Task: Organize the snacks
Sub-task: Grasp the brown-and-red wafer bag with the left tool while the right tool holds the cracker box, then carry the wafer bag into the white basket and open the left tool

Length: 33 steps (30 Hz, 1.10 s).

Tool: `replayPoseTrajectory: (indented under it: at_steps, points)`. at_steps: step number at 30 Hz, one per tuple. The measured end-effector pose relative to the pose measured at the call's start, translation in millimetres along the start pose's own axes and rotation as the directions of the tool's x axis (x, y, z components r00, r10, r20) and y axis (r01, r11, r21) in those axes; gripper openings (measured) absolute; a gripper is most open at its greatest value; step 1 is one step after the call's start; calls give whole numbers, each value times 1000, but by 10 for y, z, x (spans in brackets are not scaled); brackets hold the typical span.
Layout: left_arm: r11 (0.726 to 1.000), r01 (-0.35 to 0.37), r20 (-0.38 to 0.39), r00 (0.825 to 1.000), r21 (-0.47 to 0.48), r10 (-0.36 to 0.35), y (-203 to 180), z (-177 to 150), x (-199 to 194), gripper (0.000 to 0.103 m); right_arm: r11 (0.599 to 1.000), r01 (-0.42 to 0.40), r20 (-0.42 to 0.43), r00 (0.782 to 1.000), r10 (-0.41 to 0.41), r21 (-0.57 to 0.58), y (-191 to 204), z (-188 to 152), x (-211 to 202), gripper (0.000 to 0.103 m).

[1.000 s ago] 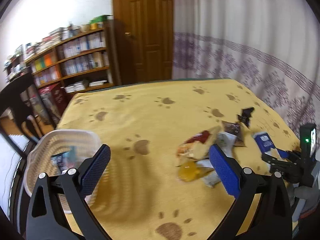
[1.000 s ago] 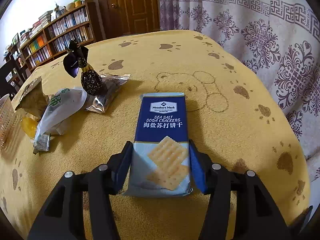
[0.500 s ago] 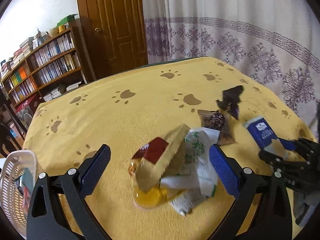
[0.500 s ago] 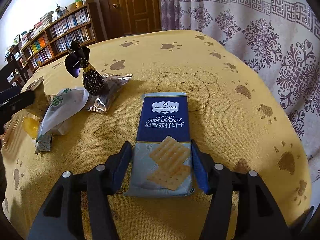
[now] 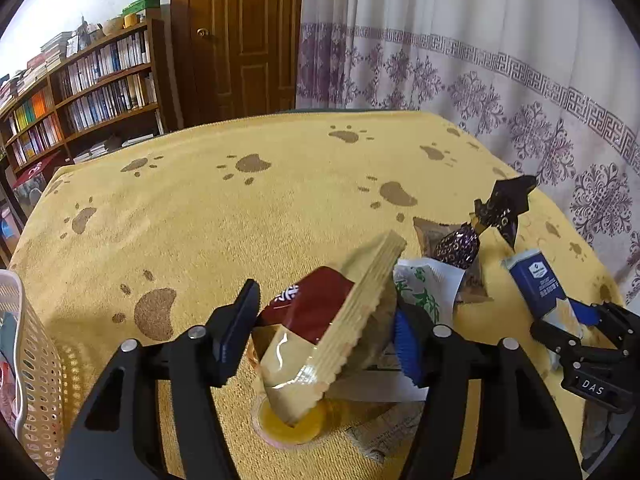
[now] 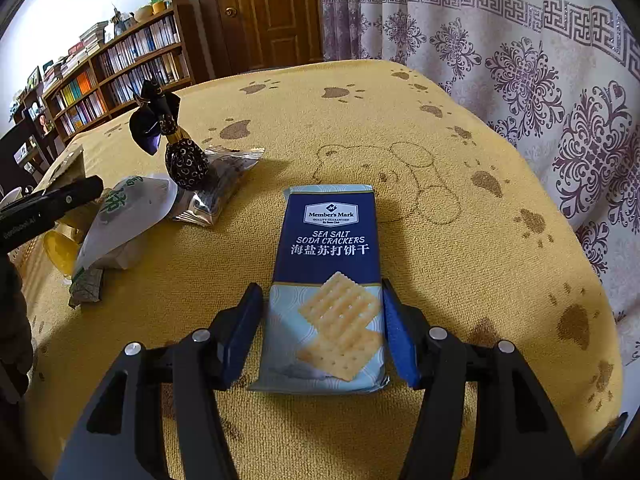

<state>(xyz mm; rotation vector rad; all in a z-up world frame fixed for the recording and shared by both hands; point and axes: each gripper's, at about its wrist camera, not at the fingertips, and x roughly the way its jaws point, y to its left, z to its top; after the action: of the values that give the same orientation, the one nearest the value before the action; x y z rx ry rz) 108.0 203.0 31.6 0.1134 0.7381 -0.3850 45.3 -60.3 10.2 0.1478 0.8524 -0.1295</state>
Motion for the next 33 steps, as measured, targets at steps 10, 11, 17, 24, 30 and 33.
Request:
replayPoseTrajectory:
  at_steps: [10,11,17,24,30,33]
  points:
    - [995,30,83,996,-93,-23,249,80,-351,61,1000,-1,0,1000,1,0,2,-4,1,59]
    - [994,31,93,995,-101,-22,274,90,-397,61,1000,-1,0,1000,1,0,3,-4,0,59]
    - [988,16,138,990,-151,5,443,127,-658,61,1000,-1,0,1000,1,0,3,-6,-2,59]
    - [976,-47,180,980,-211,86,687,147,-966,61,1000,-1,0,1000,1,0,3,-7,-3,59]
    - [954,-129,204,961,-272,189,979,132,-1240,61,1000,0,1,1000,0,0,3,-7,-3,59]
    - [929,-217,196,939,-301,283,1153,93,-1381,61,1000,0,1,1000,0,0,2,-7,-4,59]
